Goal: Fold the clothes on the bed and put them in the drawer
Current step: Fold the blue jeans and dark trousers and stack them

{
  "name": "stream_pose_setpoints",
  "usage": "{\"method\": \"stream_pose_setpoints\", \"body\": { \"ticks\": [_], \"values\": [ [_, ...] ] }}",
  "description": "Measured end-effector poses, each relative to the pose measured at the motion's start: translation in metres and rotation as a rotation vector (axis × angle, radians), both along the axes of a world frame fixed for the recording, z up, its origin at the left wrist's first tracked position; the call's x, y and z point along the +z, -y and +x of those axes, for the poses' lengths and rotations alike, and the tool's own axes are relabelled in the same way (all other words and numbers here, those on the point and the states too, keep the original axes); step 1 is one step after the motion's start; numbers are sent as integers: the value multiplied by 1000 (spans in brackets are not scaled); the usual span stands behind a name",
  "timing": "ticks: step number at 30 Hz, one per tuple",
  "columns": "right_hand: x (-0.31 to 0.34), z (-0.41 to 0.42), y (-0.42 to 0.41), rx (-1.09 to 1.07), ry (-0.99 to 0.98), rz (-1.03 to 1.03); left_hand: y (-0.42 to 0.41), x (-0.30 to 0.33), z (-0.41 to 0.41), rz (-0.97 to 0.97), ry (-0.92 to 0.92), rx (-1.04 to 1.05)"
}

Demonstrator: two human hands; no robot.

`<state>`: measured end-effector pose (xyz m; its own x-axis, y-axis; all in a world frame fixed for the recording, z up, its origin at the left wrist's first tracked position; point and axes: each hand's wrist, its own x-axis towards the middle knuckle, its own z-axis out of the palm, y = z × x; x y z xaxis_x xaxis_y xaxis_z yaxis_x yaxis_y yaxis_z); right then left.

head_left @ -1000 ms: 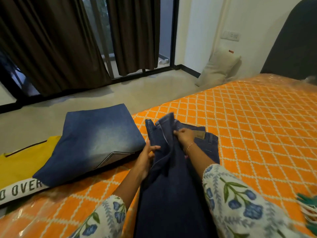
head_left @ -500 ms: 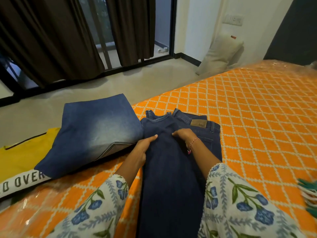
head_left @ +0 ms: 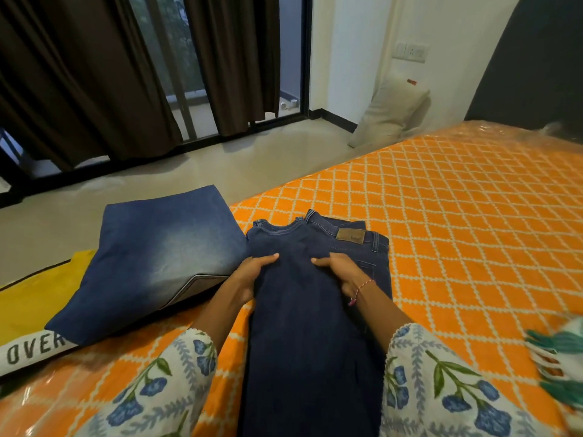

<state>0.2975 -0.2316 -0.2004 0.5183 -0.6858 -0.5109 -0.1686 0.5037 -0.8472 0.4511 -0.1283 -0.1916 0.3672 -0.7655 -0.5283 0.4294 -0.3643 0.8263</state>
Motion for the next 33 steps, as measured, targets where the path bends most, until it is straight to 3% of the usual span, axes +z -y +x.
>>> {"method": "stream_pose_setpoints", "body": {
  "ticks": [3,6,9,12,16,18,22,24,27,30,32,33],
  "values": [
    [10,-14,-4,-298,174,-167,9,12,-1,-133,48,-24],
    [20,-38,-4,-458,299,-302,25,30,-9,-264,74,-97],
    [12,-55,-3,-486,409,-228,38,19,-22,-258,33,-96],
    [-13,-61,3,-428,362,-27,41,-10,-34,-64,21,-90],
    [-12,-58,31,-367,211,6,59,-16,-33,70,30,-77],
    [-4,-52,43,-343,163,-5,70,-13,-33,34,80,-75],
    [-5,-43,52,-529,250,-67,83,-14,-33,-178,78,9],
    [-16,-43,53,-559,135,-90,88,-22,-31,-145,124,-38],
    [-20,-49,60,-535,-204,-261,94,-30,-33,-70,291,-104],
    [-16,-57,51,-432,-670,-537,88,-32,-38,13,819,-82],
    [-22,-63,39,-408,-706,-504,76,-39,-39,197,1181,-107],
    [-25,-64,35,-442,-621,-454,72,-46,-38,259,1225,-109]
  ]
}}
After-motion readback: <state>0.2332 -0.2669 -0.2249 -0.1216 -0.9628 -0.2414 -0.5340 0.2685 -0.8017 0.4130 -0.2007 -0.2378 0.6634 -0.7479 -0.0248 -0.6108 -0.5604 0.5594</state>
